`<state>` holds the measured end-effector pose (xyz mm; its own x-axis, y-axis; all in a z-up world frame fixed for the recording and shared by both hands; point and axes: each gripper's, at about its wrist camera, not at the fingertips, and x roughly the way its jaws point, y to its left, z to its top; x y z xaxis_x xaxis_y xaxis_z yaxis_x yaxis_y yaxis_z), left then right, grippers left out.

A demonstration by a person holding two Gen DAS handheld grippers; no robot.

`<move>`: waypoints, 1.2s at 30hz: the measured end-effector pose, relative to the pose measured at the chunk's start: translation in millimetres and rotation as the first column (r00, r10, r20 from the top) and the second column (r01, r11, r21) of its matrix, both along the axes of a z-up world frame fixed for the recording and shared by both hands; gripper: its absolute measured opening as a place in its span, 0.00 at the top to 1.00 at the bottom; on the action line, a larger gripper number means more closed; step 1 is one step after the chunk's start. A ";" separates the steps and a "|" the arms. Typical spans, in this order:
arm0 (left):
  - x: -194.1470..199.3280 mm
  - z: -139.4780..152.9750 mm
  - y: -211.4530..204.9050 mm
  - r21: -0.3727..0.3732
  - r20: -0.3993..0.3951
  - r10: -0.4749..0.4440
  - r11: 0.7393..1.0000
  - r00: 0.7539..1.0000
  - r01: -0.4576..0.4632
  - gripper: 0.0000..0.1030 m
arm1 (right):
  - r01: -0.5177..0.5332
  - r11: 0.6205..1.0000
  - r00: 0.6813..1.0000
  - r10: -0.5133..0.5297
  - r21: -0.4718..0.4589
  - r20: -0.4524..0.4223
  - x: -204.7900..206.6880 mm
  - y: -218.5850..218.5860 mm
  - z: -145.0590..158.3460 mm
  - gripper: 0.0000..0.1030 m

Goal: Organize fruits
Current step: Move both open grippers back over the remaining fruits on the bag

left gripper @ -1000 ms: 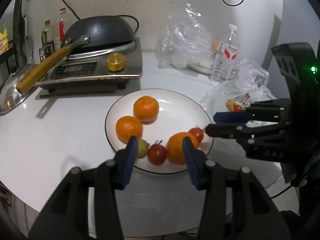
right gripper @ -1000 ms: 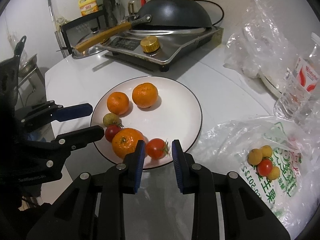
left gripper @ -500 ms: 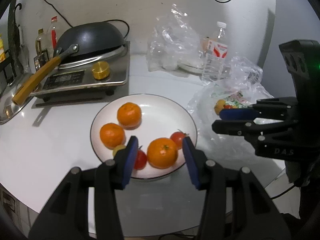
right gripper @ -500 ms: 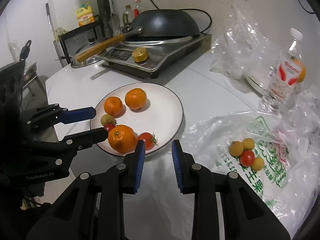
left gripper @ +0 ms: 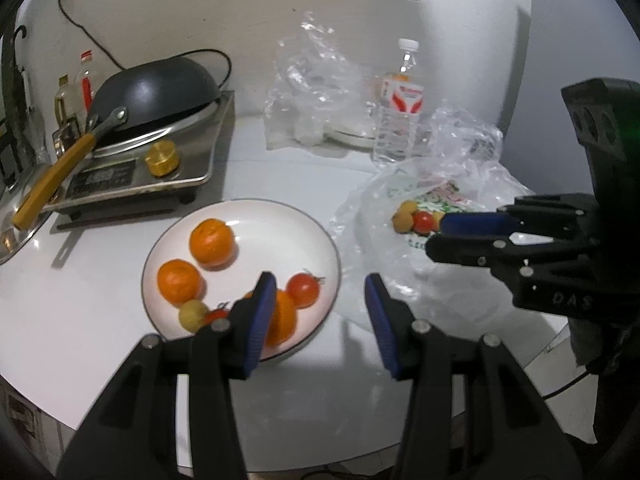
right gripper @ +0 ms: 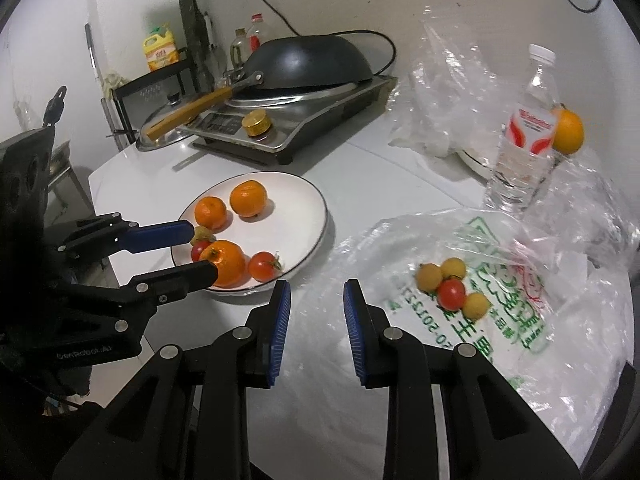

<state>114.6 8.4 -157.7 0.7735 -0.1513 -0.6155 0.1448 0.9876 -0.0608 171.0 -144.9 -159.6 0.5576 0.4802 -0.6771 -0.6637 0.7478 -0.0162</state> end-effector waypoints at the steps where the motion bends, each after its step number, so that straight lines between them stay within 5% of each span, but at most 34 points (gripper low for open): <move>1: 0.4 0.7 -3.2 0.003 0.000 -0.004 1.000 1.000 0.004 0.54 | 0.005 1.000 1.000 -0.005 0.003 0.001 -0.2 -3.7 0.2 0.72; 36: 48.2 5.8 -99.4 0.107 -0.027 -0.113 0.988 0.993 0.116 0.54 | 0.136 0.988 0.991 -0.135 0.076 -0.018 31.5 -113.5 -9.4 0.72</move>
